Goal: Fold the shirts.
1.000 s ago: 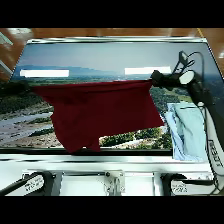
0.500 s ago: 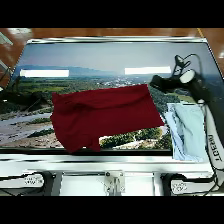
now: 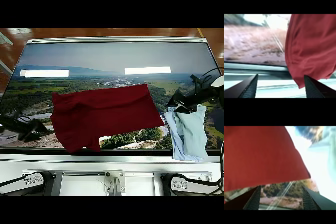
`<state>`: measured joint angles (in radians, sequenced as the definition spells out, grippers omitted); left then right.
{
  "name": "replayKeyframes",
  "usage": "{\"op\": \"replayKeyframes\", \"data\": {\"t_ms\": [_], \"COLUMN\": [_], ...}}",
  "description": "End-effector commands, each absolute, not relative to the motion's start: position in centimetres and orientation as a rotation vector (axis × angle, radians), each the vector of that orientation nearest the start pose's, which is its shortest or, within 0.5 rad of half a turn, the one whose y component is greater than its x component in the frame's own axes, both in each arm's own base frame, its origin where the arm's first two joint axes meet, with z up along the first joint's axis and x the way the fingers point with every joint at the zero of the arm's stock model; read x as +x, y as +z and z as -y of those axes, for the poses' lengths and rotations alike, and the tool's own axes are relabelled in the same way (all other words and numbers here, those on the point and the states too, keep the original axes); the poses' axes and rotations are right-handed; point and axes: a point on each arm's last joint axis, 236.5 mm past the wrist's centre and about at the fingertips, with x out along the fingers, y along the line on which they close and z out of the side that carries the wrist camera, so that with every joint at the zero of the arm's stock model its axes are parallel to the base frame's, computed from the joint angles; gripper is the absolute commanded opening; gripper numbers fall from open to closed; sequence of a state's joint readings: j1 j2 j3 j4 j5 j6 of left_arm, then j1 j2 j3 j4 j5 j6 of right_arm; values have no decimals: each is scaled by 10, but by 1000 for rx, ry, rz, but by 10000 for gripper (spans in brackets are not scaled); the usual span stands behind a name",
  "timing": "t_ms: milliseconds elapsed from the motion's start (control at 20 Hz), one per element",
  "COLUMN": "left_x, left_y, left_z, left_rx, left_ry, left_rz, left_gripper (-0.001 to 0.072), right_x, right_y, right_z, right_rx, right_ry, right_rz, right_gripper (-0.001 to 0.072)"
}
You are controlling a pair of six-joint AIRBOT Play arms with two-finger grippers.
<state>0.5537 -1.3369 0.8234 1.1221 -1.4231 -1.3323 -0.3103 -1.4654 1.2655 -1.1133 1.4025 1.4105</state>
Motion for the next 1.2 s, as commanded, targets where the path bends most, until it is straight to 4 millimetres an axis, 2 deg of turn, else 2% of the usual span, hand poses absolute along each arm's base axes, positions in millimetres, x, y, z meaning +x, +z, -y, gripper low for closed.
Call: {"op": "replayKeyframes", "data": {"t_ms": [0, 300, 450, 600, 650, 700, 750, 800, 850, 1000, 1150], "left_x": [230, 245, 238, 234, 234, 234, 235, 235, 234, 235, 237], "left_y": [-100, -116, -128, -136, -137, -137, -137, -137, -137, -135, -132], "left_z": [-1, 29, 46, 53, 53, 53, 53, 53, 53, 53, 52], "left_rx": [-828, -758, -724, -723, -735, -735, -735, -735, -730, -718, -705], "left_ry": [-92, -136, -177, -189, -179, -175, -175, -175, -183, -193, -205], "left_rz": [-1665, -1657, -1723, -1762, -1767, -1766, -1765, -1765, -1765, -1754, -1742], "left_gripper": [704, 704, 703, 686, 517, 278, 185, 173, 56, 42, 42], "right_x": [364, 364, 361, 362, 362, 363, 362, 359, 354, 338, 340], "right_y": [-18, -21, -25, -25, -25, -25, -28, -33, -40, -67, -82], "right_z": [11, 17, 25, 25, 25, 25, 25, 24, 20, 1, -16], "right_rx": [566, 544, 529, 536, 536, 536, 545, 559, 576, 571, 558], "right_ry": [161, 139, 98, 89, 89, 86, 79, 70, 72, 84, 92], "right_rz": [-1475, -1476, -1492, -1489, -1487, -1484, -1487, -1494, -1508, -1558, -1545], "right_gripper": [640, 640, 640, 640, 640, 640, 641, 640, 640, 640, 641]}}
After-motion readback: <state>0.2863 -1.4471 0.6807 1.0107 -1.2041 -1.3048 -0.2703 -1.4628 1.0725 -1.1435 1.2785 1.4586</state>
